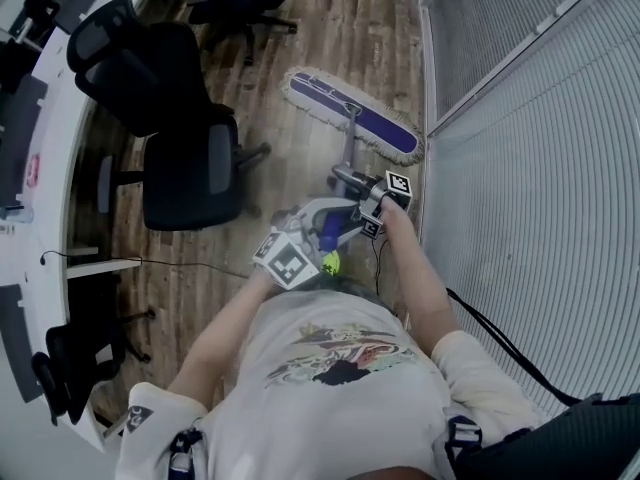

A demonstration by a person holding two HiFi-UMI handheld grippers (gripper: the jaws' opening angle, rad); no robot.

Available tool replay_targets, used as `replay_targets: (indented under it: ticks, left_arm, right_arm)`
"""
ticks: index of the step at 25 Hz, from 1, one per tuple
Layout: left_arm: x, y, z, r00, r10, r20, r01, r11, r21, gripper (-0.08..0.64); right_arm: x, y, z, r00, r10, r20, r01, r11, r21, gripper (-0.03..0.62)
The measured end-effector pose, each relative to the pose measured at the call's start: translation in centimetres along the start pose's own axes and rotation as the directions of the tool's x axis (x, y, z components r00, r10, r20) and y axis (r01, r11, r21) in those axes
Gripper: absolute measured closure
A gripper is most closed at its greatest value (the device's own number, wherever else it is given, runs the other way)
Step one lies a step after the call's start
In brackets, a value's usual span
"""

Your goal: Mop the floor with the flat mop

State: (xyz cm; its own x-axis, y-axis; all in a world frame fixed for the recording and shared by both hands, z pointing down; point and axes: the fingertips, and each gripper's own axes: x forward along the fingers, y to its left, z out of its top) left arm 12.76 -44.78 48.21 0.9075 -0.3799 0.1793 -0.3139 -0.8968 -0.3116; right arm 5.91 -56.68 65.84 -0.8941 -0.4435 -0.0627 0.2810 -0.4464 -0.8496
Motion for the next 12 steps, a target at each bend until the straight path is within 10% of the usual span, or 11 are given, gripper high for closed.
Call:
replay_targets:
  ticks: [12]
  left_arm:
    - [4.8, 12.3, -3.6, 0.999, 0.010, 0.030, -0.010, 1.000, -0.014, 0.440]
  right_arm:
    - [6.3, 5.7, 10.9, 1.000, -0.008, -0.004, 0.008, 1.000, -0.013, 0.442]
